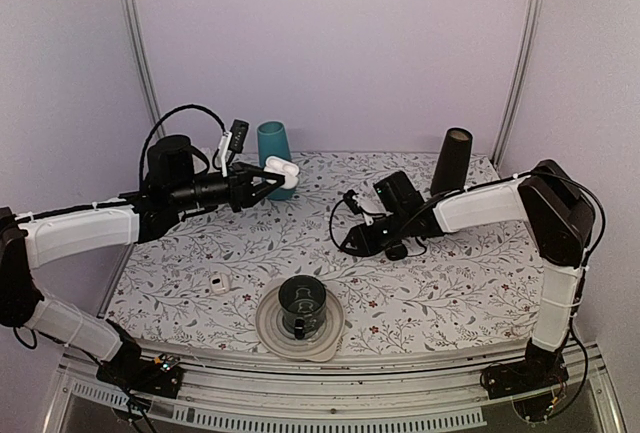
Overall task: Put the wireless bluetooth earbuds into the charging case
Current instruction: Adjust the right earbud at the center of the board.
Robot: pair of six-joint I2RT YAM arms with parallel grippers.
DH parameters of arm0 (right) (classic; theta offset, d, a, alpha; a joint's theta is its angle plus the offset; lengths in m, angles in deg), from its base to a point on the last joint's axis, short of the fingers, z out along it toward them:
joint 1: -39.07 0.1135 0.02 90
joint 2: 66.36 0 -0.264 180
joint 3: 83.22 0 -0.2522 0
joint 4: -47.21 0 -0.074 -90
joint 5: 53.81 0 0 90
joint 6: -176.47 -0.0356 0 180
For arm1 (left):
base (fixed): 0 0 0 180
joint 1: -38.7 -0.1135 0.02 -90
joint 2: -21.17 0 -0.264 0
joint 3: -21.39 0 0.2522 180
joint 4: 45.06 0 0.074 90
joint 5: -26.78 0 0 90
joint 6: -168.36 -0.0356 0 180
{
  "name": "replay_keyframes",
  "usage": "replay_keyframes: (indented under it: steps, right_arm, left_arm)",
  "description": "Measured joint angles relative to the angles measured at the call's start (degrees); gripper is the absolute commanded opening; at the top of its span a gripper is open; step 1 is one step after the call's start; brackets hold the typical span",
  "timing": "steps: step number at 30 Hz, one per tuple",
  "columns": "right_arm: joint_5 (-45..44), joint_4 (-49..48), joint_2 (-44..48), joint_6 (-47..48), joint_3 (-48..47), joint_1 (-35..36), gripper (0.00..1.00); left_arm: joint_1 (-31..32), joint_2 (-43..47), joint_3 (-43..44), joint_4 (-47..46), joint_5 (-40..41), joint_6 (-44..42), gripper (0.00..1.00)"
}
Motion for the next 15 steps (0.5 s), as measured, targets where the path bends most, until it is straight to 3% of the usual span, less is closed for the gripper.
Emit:
replay_keyframes:
  steps: [15]
  right_arm:
    - [-2.64,3.76,-4.70,6.10,-4.22,2.93,0.34]
  left_arm:
    - [0.00,0.00,0.02,0.20,0.28,0.17,0.00]
